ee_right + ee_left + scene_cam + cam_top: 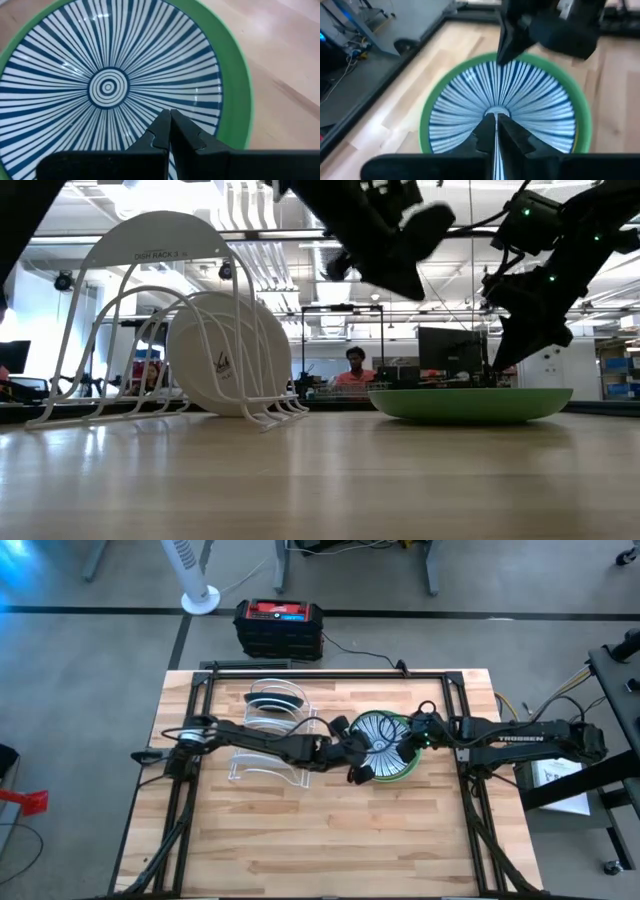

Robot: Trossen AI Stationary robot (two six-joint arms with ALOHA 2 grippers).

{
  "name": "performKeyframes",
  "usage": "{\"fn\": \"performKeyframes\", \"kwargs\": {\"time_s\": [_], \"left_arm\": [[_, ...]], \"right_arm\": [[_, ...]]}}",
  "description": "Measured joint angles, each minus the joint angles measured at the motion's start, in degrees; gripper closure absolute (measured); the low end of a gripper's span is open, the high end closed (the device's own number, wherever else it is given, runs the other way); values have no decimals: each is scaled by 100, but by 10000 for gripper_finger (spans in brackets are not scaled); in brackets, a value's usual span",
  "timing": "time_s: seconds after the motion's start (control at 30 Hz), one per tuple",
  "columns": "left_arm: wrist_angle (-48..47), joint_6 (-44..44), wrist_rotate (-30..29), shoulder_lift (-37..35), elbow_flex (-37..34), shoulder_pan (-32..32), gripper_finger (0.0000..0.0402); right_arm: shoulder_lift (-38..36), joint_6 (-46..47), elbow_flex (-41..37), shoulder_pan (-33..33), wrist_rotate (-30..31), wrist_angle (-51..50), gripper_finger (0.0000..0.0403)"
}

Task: Sort dishes
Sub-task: Put the blue pattern plate in the dish rack

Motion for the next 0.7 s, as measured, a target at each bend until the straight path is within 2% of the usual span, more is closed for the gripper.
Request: {"fn": "performKeyframes", "kwargs": {"time_s": [0.47,0.7], "left_arm": [[-16,-266,595,677,-2,129,401],[11,-279,692,850,-4,202,401]], "right_arm": [[2,428,-50,-267,380,-60,401],[73,607,-59,-484,400,-514,345]]}}
